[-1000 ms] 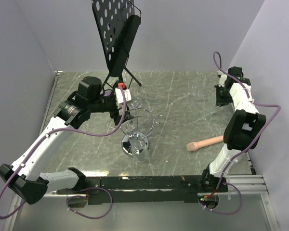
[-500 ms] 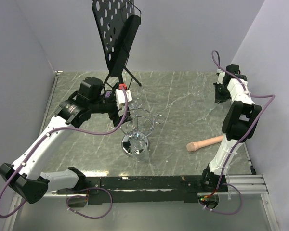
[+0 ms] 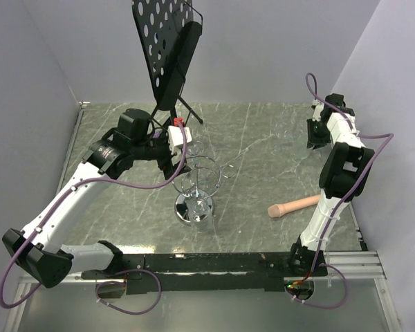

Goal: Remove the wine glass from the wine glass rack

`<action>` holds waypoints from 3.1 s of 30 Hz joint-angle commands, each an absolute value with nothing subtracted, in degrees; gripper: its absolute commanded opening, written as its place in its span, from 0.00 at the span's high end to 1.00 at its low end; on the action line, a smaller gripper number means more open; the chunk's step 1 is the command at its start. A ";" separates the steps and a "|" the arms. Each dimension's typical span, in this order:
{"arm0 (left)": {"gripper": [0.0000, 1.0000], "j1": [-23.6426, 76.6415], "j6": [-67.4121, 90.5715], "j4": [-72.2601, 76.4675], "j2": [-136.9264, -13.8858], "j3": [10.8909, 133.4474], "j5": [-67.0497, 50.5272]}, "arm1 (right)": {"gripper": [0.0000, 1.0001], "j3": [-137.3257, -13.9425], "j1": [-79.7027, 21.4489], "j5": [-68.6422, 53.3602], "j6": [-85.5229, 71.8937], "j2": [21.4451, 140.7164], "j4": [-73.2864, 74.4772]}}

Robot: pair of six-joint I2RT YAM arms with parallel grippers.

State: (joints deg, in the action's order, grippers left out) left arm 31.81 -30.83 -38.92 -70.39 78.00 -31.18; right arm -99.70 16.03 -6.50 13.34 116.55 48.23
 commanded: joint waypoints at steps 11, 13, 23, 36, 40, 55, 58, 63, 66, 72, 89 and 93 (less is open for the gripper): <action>0.00 31.55 -32.43 -37.53 -69.26 79.46 -31.90 | 0.53 -103.80 18.01 -7.12 11.43 111.72 50.01; 0.00 31.55 -32.26 -36.66 -69.00 78.67 -32.34 | 0.51 -102.75 18.54 -7.73 10.73 109.87 50.62; 0.00 31.64 -32.17 -33.84 -69.78 81.56 -33.57 | 0.05 -96.69 19.16 -11.77 6.60 97.14 51.59; 0.00 31.64 -33.39 -35.68 -63.47 78.85 -32.87 | 0.00 -84.48 19.16 -26.32 8.95 76.66 50.98; 0.00 31.55 -36.65 -40.86 -58.72 76.03 -32.43 | 0.00 -72.98 17.67 -39.61 15.46 64.45 44.75; 0.00 27.43 -31.91 -53.52 -57.39 71.28 -31.72 | 0.10 -57.30 -20.47 -42.37 23.55 53.08 41.13; 0.00 26.98 -31.38 -52.48 -57.13 69.18 -30.86 | 0.12 -58.01 -23.55 -40.70 24.70 54.58 38.77; 0.00 26.72 -29.45 -50.10 -55.99 66.54 -29.62 | 0.12 -60.55 -26.63 -39.90 24.61 58.27 37.35; 0.00 26.54 -27.95 -47.91 -55.20 64.96 -28.92 | 0.13 -59.68 -29.26 -38.94 24.78 58.54 36.74; 0.00 26.37 -26.63 -44.65 -55.37 63.02 -29.79 | 0.13 -59.59 -31.90 -36.74 21.19 59.94 34.02; 0.09 26.02 -27.86 -44.30 -55.11 61.61 -40.78 | 0.08 -67.85 -27.86 -27.25 7.73 71.89 27.77; 0.11 25.93 -28.21 -44.12 -55.02 61.26 -41.48 | 0.08 -69.26 -27.25 -26.55 7.82 74.35 27.86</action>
State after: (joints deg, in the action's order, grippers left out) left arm 26.22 -27.77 -45.25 -56.07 61.63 -37.76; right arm -65.41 -28.01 -28.10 9.37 72.71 31.77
